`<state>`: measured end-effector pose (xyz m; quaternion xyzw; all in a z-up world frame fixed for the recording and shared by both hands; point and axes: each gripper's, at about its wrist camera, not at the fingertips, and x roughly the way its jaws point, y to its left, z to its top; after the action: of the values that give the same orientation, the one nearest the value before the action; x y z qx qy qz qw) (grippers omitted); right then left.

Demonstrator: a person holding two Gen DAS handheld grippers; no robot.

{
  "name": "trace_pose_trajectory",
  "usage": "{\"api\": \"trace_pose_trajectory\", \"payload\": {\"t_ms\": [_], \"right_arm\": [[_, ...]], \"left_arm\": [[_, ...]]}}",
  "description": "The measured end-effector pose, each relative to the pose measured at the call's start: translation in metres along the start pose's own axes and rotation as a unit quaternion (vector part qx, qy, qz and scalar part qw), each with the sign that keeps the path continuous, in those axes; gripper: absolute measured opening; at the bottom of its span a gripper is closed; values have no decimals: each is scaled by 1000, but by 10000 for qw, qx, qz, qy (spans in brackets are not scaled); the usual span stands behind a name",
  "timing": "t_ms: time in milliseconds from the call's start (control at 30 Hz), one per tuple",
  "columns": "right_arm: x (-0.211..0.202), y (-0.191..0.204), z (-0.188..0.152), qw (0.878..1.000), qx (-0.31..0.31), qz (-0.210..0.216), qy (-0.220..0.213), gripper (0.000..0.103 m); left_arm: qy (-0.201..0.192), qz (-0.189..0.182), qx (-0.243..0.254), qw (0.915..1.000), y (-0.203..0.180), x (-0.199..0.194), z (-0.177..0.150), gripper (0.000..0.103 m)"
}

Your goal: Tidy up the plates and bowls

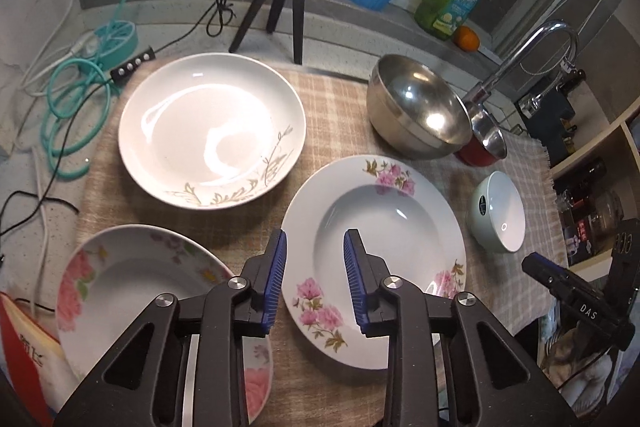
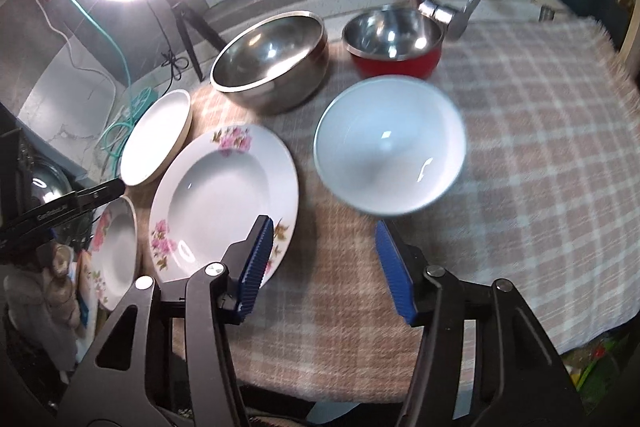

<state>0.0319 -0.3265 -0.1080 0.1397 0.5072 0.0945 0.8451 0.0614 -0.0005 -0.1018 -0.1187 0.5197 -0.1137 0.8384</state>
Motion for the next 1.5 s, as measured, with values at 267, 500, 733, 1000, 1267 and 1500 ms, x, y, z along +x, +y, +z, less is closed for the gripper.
{"api": "trace_pose_trajectory", "payload": {"t_ms": [267,500,733,1000,1267,1500], "right_arm": [[29,4,-15,9985,138,247,465,51],[48,8,-12,9974,199,319,614,42],[58,4,-9,9966,284,341,701,38],[67,4,-7,9955,347,432,764,37],[77,6,-6,9940,384,569,857,28],[81,14,-4,9933,256,660,910,20]], "left_arm": [[317,37,-118,9994,14,21,4,24],[504,27,-73,9987,15,35,10,21],[644,25,-118,9979,19,45,14,20],[798,-19,-214,9966,26,56,20,18],[951,-37,-218,9952,28,65,21,16],[958,46,-59,9954,22,65,22,16]]}}
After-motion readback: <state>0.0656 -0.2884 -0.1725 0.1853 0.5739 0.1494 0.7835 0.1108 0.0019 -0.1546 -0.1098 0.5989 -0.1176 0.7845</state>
